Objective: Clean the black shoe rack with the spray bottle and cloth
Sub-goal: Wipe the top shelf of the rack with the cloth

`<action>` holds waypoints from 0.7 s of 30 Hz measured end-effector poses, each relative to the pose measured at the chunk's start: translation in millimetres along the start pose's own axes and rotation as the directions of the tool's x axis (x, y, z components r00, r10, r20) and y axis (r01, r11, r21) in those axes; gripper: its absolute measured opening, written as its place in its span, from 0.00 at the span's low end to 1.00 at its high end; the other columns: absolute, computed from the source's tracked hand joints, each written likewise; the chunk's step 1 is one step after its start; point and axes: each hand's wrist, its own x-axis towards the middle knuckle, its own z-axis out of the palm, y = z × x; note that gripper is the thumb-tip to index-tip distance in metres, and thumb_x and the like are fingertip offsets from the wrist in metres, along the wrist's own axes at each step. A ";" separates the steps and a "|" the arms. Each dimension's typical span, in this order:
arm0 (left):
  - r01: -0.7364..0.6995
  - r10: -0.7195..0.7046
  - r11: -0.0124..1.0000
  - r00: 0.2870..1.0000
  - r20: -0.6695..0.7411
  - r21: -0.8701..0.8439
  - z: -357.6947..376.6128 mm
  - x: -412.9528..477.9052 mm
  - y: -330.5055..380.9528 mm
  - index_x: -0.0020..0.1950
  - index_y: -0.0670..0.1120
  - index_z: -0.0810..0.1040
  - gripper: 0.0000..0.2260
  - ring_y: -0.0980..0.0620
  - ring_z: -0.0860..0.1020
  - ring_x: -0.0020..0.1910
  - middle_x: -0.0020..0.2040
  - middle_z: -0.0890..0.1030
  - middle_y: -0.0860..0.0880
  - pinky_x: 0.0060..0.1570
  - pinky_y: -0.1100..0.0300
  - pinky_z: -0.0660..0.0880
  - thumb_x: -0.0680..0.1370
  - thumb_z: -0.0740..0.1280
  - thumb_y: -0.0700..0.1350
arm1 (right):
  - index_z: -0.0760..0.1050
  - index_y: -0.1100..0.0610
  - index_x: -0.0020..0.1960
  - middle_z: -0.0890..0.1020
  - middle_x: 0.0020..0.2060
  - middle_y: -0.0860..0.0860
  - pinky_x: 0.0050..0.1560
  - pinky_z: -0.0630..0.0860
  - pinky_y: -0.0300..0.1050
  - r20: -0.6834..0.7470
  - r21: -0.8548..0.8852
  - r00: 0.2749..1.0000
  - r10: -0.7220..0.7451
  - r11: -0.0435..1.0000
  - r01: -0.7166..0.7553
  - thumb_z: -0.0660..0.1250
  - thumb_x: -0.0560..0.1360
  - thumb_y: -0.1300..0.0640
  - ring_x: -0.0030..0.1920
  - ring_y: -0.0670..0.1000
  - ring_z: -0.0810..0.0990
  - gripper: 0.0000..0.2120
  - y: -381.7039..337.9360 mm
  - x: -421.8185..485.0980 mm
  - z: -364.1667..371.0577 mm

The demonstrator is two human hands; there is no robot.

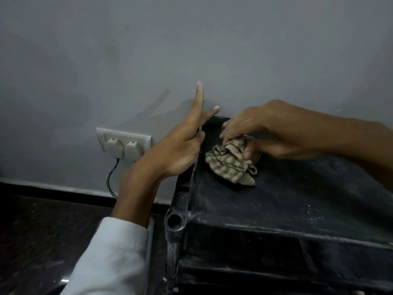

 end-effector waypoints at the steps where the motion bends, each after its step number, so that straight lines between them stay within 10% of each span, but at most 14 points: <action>1: -0.008 0.008 1.000 1.000 0.005 -0.009 -0.3 0.1 -0.4 0.76 0.61 0.30 0.39 0.78 0.62 0.66 0.79 0.59 0.53 0.55 0.83 0.62 0.82 0.51 0.30 | 0.80 0.55 0.62 0.83 0.58 0.51 0.56 0.78 0.55 -0.018 0.000 0.999 0.029 1.000 -0.029 0.73 0.74 0.64 0.58 0.54 0.82 0.17 0.8 -1.4 4.8; 8: -0.023 0.023 1.000 1.000 0.001 -0.018 -0.4 0.6 -2.3 0.76 0.63 0.31 0.39 0.83 0.63 0.58 0.79 0.59 0.54 0.51 0.82 0.66 0.82 0.52 0.31 | 0.61 0.43 0.77 0.78 0.64 0.47 0.62 0.72 0.47 0.125 0.043 0.989 0.074 0.996 -0.080 0.70 0.76 0.46 0.62 0.47 0.73 0.33 4.6 -10.6 5.6; 13: -0.014 0.014 1.000 1.000 0.002 -0.022 -1.6 1.0 -2.8 0.76 0.64 0.31 0.40 0.81 0.66 0.58 0.79 0.60 0.56 0.49 0.75 0.68 0.82 0.52 0.31 | 0.75 0.45 0.58 0.75 0.51 0.46 0.53 0.72 0.51 0.132 -0.171 0.983 0.128 0.980 -0.105 0.64 0.67 0.35 0.53 0.49 0.70 0.24 0.1 -1.0 -0.1; 21: 0.005 -0.005 1.000 1.000 -0.003 -0.029 -0.6 1.1 -4.5 0.76 0.65 0.31 0.39 0.80 0.57 0.66 0.79 0.57 0.59 0.57 0.82 0.63 0.83 0.51 0.32 | 0.67 0.51 0.53 0.71 0.38 0.43 0.33 0.68 0.46 -0.292 -0.054 0.911 0.292 0.946 -0.320 0.71 0.68 0.47 0.34 0.46 0.71 0.19 6.3 -9.4 3.3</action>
